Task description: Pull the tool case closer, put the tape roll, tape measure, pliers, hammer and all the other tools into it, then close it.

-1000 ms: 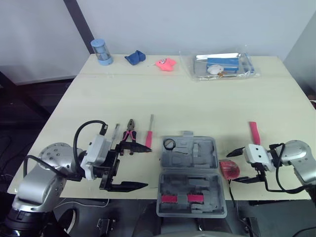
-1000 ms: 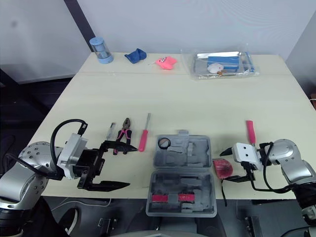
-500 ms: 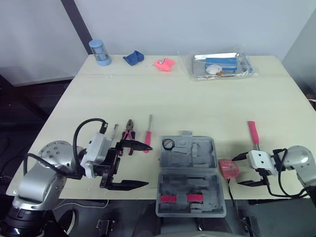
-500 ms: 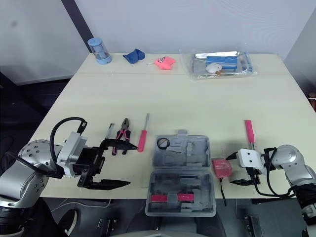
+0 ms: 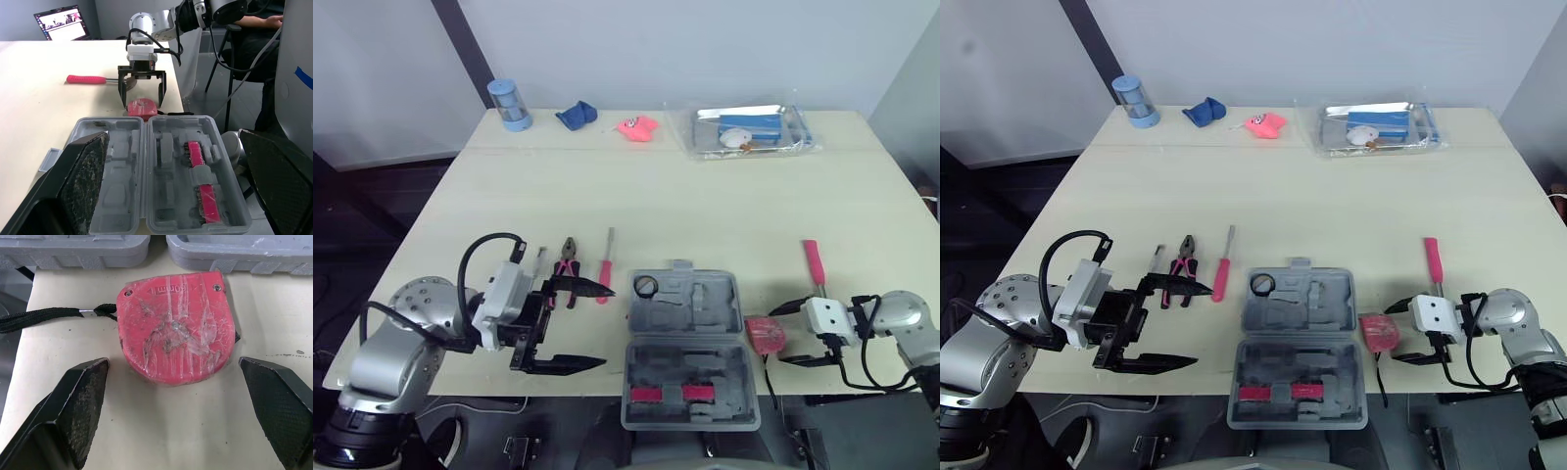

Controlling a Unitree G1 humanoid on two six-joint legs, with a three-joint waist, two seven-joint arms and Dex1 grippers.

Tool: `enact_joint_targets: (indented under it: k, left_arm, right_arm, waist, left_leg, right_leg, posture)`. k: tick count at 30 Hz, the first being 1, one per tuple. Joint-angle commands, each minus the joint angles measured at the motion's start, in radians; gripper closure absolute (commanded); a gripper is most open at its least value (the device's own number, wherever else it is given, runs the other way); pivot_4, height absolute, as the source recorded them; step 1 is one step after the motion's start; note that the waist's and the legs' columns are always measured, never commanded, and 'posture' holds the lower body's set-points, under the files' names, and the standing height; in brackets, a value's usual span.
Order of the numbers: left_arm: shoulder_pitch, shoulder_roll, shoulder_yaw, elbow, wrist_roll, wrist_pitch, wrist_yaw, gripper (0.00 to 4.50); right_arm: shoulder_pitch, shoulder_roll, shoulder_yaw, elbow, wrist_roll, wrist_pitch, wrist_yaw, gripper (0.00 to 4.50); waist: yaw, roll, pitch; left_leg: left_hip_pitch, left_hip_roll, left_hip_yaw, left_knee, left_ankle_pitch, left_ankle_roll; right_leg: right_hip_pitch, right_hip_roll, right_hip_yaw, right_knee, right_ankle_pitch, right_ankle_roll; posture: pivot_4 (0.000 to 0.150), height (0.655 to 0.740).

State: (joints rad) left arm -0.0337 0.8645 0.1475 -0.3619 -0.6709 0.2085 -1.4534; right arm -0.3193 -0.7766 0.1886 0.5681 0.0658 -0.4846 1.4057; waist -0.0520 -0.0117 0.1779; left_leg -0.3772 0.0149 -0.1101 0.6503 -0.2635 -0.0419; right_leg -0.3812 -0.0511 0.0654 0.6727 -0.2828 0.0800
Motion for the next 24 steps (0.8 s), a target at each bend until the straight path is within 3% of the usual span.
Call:
enact_joint_targets:
  k: [1, 24]
  left_arm:
    - [0.003, -0.001, 0.010, -0.019, -0.006, -0.012, 0.003, 0.00]
    - [0.016, -0.005, 0.012, -0.020, -0.004, -0.015, 0.013, 0.00]
  right_arm:
    - [-0.006, 0.018, 0.014, 0.018, -0.015, -0.019, -0.012, 0.04]
    - [-0.054, 0.051, 0.054, 0.083, -0.041, -0.065, 0.028, 0.04]
  waist:
    - [-0.004, 0.000, 0.000]
    - [-0.018, 0.000, 0.000]
  left_leg:
    - [0.000, 0.000, 0.000, 0.000, 0.000, 0.000]
    - [0.001, 0.000, -0.001, 0.000, 0.000, 0.000]
  right_leg:
    - [0.000, 0.000, 0.000, 0.000, 0.000, 0.000]
    - [0.001, 0.001, 0.000, 0.000, 0.000, 0.000]
  posture:
    - [0.150, 0.7400]
    - [0.150, 0.7400]
